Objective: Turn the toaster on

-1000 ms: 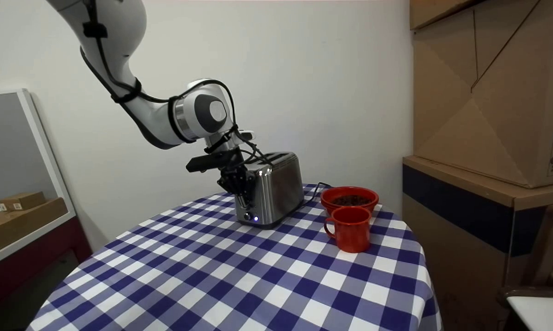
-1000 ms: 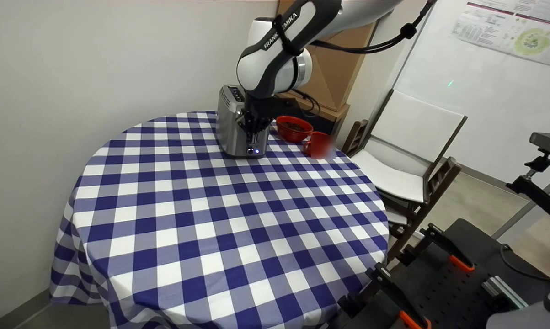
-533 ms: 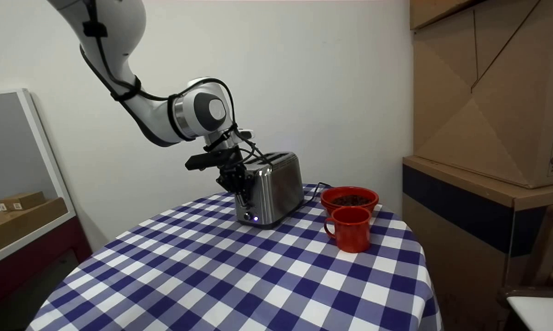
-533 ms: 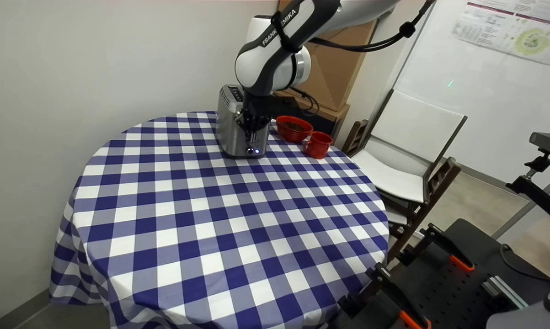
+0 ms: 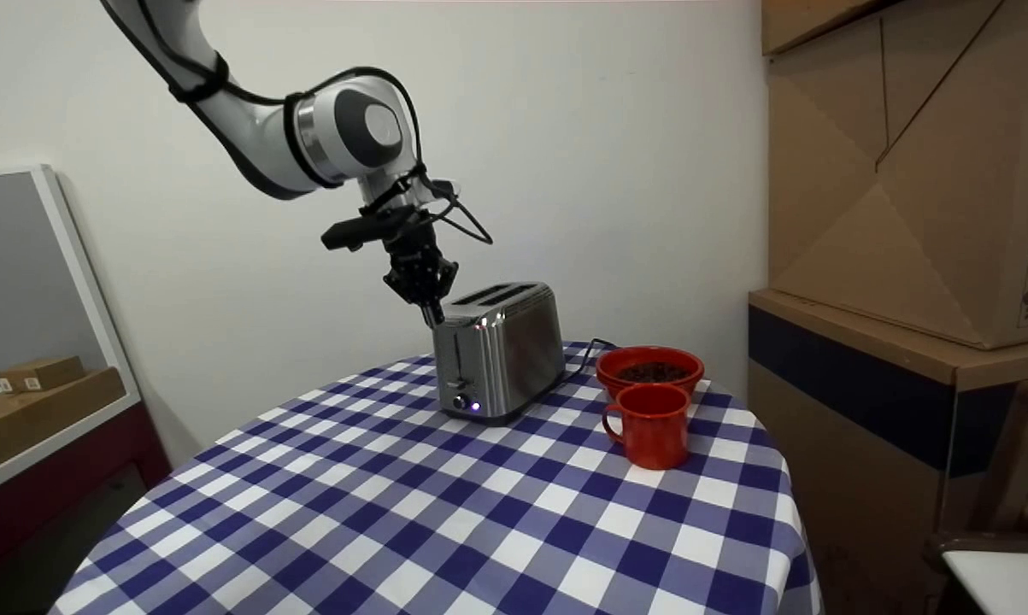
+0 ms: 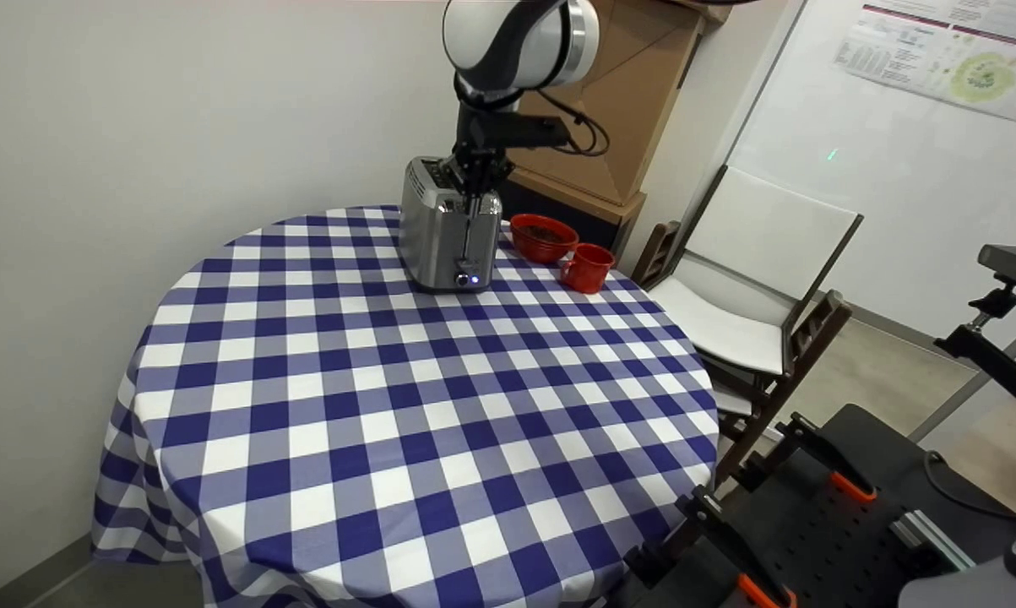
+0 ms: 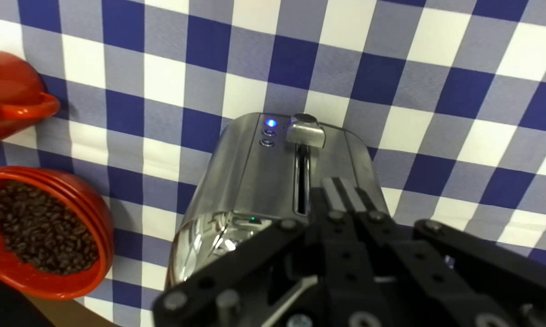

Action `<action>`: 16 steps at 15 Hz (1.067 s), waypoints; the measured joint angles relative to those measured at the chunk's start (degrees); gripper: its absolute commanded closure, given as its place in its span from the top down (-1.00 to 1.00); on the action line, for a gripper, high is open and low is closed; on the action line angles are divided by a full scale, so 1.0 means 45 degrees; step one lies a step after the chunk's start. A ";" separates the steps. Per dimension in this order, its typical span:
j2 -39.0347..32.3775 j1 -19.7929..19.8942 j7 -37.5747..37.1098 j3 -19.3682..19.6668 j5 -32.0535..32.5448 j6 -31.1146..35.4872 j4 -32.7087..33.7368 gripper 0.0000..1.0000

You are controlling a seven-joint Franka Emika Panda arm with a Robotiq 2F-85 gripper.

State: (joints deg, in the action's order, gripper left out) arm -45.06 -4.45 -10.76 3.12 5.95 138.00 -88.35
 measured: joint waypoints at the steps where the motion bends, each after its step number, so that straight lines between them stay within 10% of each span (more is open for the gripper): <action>1: 0.0565 0.0000 0.0055 -0.0053 -0.0010 -0.0332 -0.0412 -1.00; 8: 0.4629 -0.0146 0.0060 -0.0380 -0.0020 -0.1517 -0.4394 -0.97; 9: 0.5208 -0.0171 0.0057 -0.0380 0.0026 -0.1424 -0.5061 -0.46; 16: 0.8641 -0.0056 0.0041 -0.0379 0.0119 -0.0829 -0.8875 0.38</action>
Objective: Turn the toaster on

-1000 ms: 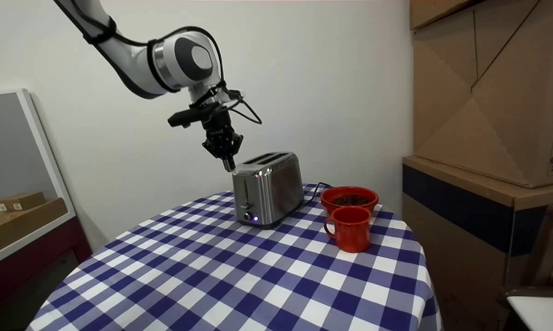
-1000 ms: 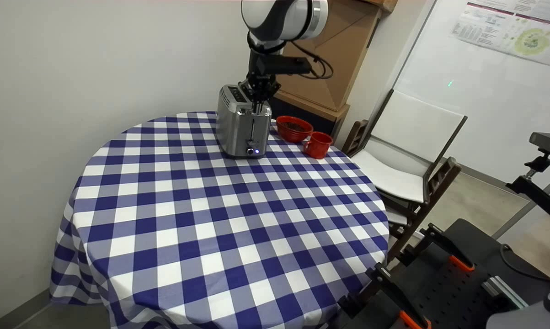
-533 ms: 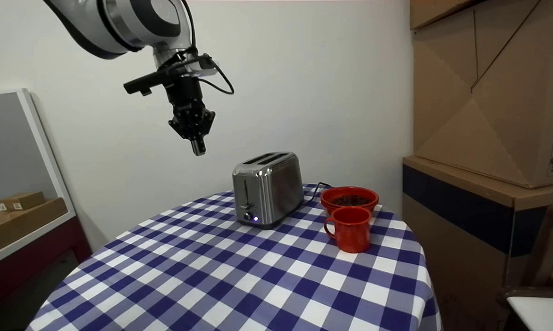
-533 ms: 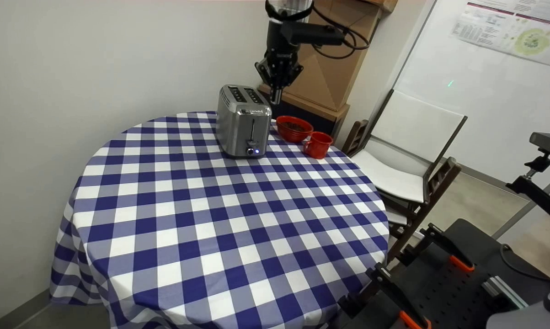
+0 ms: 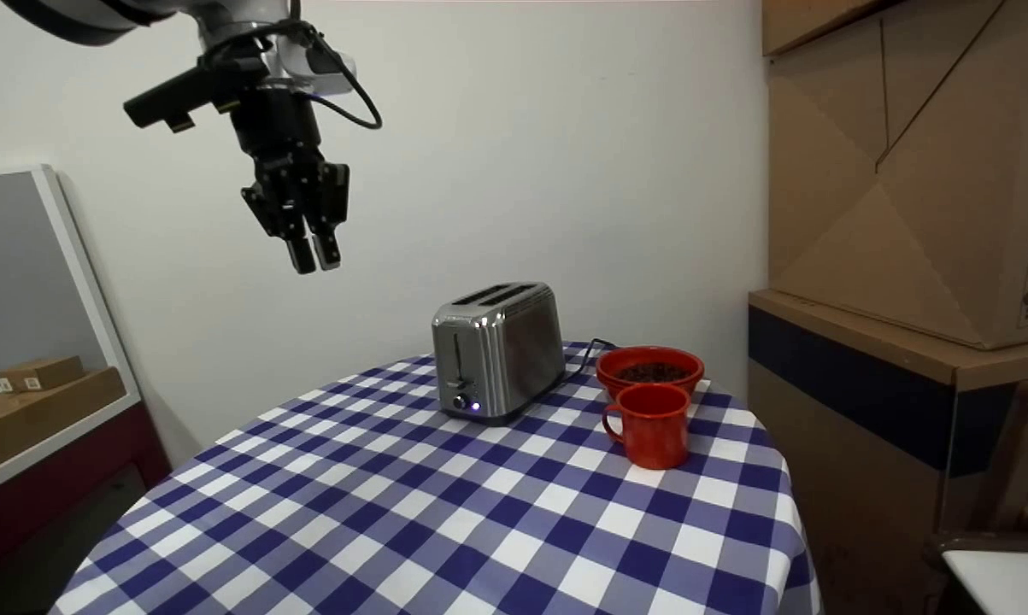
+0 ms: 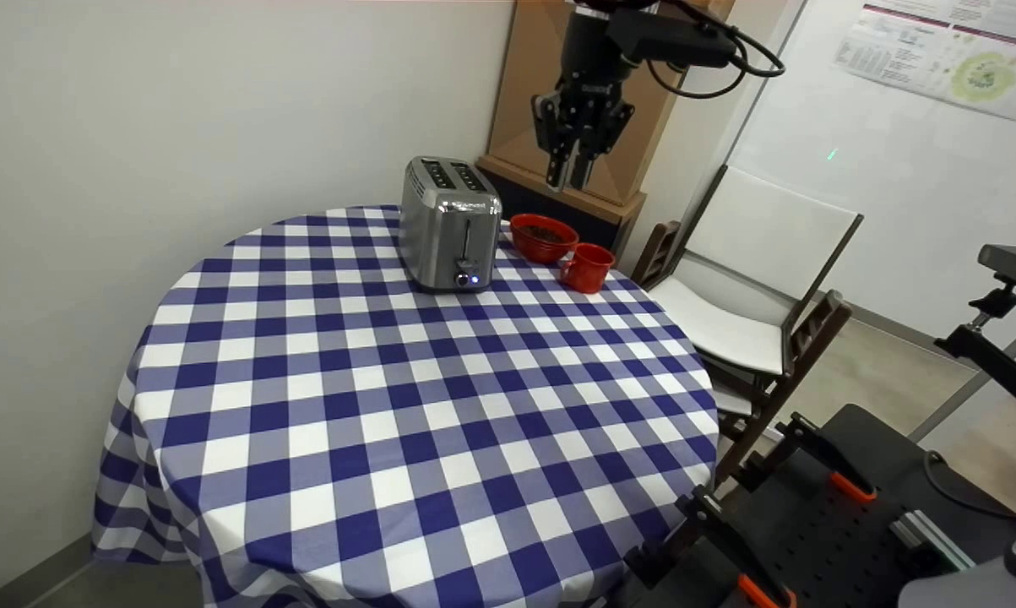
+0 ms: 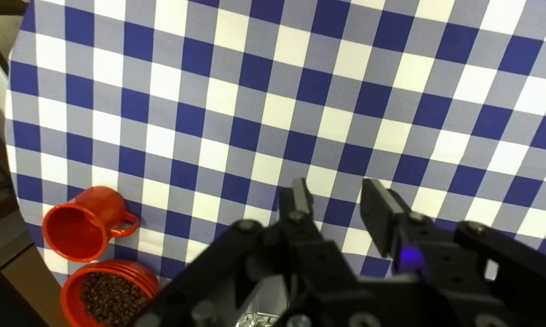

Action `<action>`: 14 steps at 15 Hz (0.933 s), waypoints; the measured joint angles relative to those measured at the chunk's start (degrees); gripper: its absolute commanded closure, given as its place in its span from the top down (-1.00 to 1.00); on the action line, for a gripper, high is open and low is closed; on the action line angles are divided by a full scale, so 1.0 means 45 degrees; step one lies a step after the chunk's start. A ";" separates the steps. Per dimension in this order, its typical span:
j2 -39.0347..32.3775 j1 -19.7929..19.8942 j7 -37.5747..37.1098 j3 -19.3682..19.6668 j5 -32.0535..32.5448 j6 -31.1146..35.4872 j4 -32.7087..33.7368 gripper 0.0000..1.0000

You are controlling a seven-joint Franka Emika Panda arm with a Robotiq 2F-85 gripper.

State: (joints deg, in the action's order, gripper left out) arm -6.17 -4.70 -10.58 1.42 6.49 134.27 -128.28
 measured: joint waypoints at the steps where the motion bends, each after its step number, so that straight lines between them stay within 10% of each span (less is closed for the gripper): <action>1: 0.0353 0.0044 0.0000 0.0000 0.0003 0.0044 -0.0359 0.50; 5: 0.1405 0.0191 0.0030 -0.0016 -0.0004 0.0215 -0.1445 1.00; 14: 0.2378 0.0223 0.0171 -0.0284 -0.0222 0.0453 -0.2401 1.00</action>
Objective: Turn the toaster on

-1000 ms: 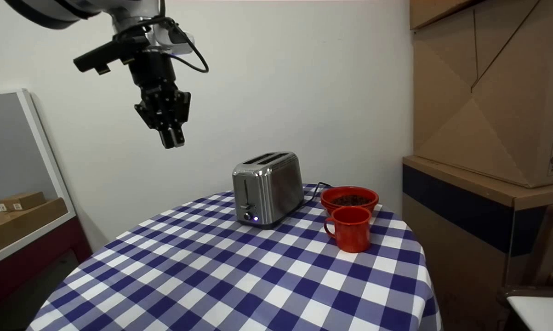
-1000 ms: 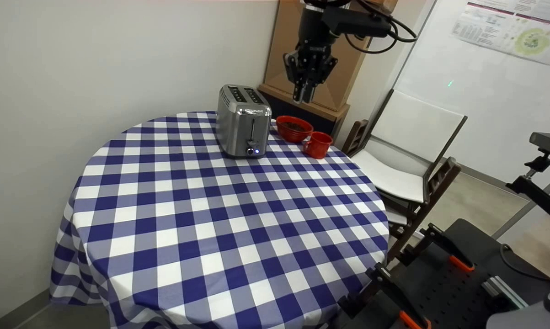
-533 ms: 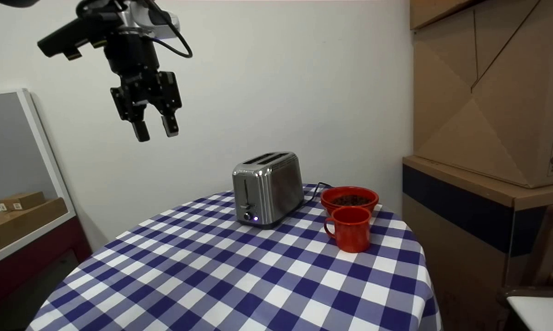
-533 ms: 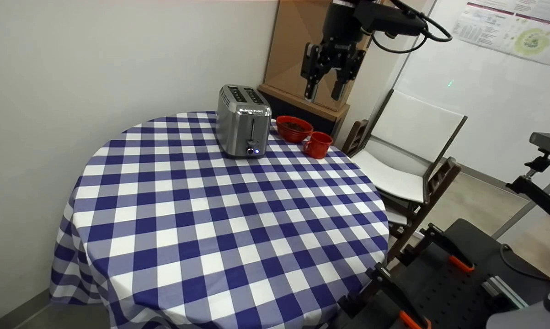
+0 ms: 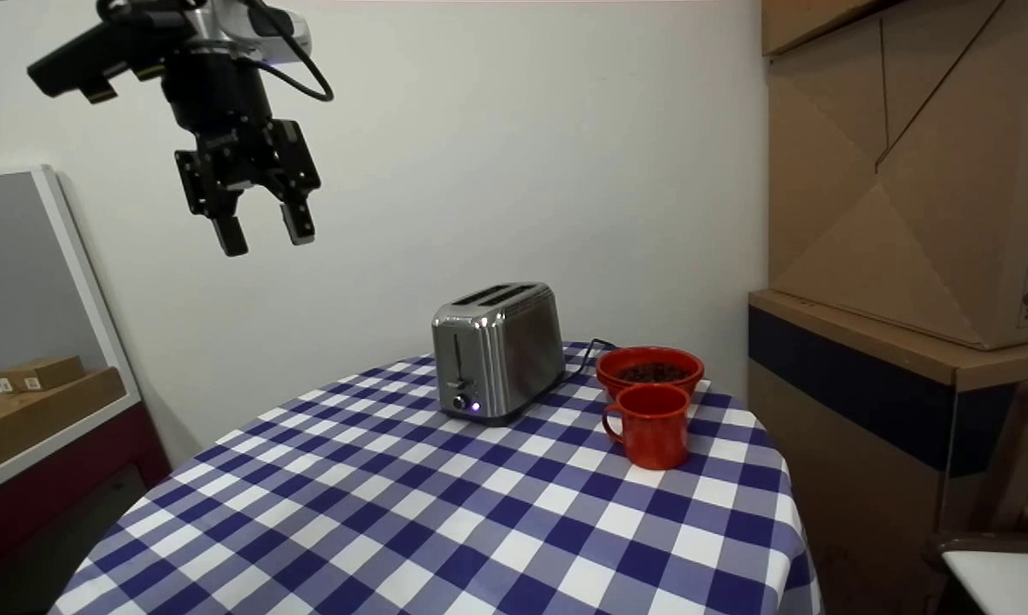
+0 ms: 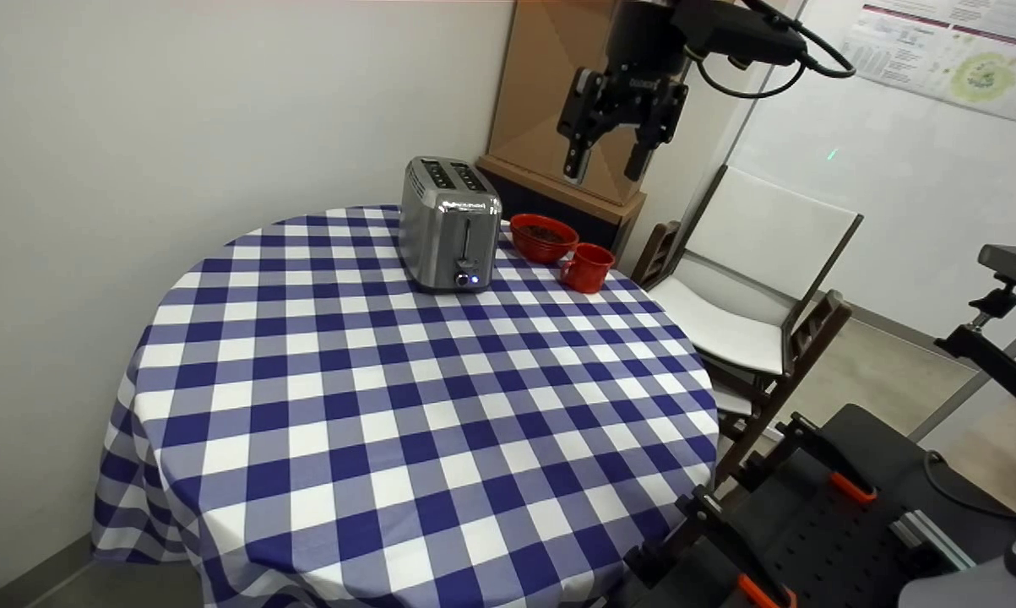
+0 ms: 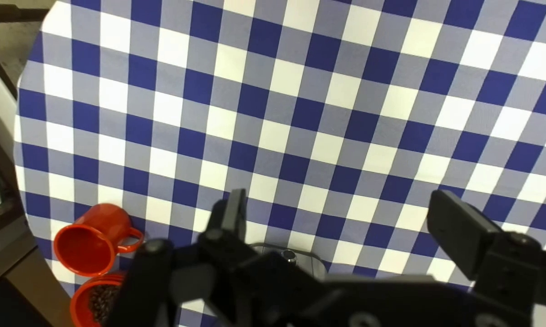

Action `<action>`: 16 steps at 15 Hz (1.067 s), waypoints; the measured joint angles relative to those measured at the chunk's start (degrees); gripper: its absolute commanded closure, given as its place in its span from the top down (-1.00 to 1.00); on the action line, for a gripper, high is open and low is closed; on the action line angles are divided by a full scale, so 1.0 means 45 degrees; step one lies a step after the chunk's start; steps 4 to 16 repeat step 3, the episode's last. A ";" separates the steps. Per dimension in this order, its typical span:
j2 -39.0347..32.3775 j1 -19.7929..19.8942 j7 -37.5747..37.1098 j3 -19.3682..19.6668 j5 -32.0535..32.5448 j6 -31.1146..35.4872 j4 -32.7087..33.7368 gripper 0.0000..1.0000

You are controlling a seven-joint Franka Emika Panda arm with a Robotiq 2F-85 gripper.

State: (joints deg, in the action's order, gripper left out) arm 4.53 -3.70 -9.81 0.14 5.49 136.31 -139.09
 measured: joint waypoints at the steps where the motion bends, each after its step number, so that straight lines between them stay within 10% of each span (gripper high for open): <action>1: 0.0031 0.0000 0.0000 -0.0021 0.0000 -0.0001 -0.0024 1.00; 16: 0.0045 0.0000 0.0000 -0.0038 0.0000 -0.0001 -0.0037 1.00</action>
